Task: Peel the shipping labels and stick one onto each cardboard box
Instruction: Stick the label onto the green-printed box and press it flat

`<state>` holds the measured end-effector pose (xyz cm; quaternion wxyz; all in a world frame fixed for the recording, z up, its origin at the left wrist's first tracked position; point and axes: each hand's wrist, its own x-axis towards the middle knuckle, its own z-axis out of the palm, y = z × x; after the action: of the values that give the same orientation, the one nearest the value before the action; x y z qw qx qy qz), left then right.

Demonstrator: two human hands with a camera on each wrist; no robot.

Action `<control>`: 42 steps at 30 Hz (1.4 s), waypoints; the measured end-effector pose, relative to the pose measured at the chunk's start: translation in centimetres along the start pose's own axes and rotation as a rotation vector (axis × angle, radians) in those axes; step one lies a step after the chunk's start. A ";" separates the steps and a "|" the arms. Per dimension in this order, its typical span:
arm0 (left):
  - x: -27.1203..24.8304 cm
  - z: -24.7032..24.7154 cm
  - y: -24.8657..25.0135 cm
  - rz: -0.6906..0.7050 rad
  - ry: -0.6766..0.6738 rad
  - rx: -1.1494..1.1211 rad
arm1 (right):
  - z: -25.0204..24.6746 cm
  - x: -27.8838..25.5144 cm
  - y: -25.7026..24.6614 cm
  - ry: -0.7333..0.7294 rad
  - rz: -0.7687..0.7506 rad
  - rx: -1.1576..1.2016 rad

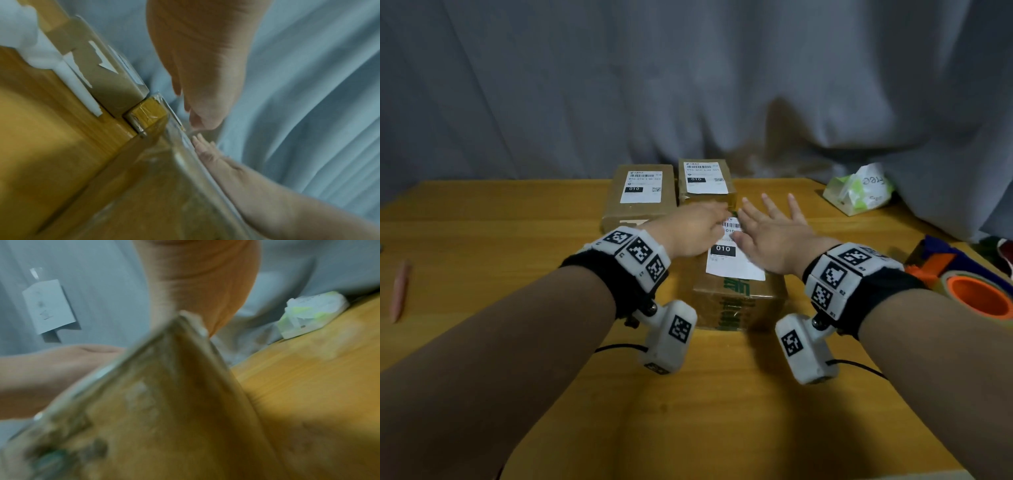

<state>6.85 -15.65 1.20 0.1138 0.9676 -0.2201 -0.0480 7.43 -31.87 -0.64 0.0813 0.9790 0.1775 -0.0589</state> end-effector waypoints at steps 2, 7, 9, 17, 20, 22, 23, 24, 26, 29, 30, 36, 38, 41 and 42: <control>0.0 1.3 0.1 0.041 -0.117 -0.035 | 0.1 -0.2 -0.1 0.081 -0.054 -0.066; -0.1 1.7 -1.5 -0.062 -0.184 0.135 | -0.1 -0.9 1.5 -0.024 0.008 0.011; -0.2 1.3 -1.6 -0.092 -0.186 0.183 | -0.4 -1.0 2.0 -0.058 0.074 -0.008; -0.6 2.0 -1.0 0.049 -0.143 0.058 | 0.0 -0.7 0.1 -0.009 -0.040 0.138; -1.0 1.5 -1.8 0.049 -0.209 0.062 | 0.3 -1.1 0.9 -0.074 -0.022 0.166; -1.4 1.0 -2.3 0.046 -0.262 0.069 | 0.3 -1.5 1.0 -0.095 -0.008 0.153; -1.6 0.9 -2.4 0.039 -0.285 0.073 | 0.3 -1.7 1.0 -0.099 -0.004 0.129; -1.9 0.8 -2.4 0.027 -0.307 0.077 | 0.3 -1.9 1.0 -0.101 -0.004 0.098; -2.4 0.6 -2.4 0.000 -0.340 0.075 | 0.0 -2.1 1.0 -0.108 -0.009 0.049; -2.9 0.3 -2.2 -0.021 -0.368 0.064 | -0.2 -2.3 0.9 -0.120 -0.008 0.021; -3.0 0.3 -2.2 -0.029 -0.378 0.053 | -0.3 -2.4 0.8 -0.122 -0.005 0.015; -3.7 0.5 -2.5 -0.052 -0.388 -0.009 | -1.2 -2.5 -1.9 -0.033 -0.093 0.009; -3.7 0.7 -2.5 -0.048 -0.382 -0.029 | -0.8 -2.1 -3.3 -0.051 -0.066 0.057; -3.8 1.4 -2.7 -0.023 -0.299 -0.091 | -0.9 -1.3 -4.2 -0.099 0.035 -0.009; -3.8 1.7 -2.8 -0.011 -0.226 -0.154 | -1.1 -1.2 -4.3 -0.105 0.052 -0.049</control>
<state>4.36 -11.84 -0.93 0.1621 0.9456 -0.2218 -0.1740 4.90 -28.15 0.01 0.1157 0.9766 0.1490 -0.1035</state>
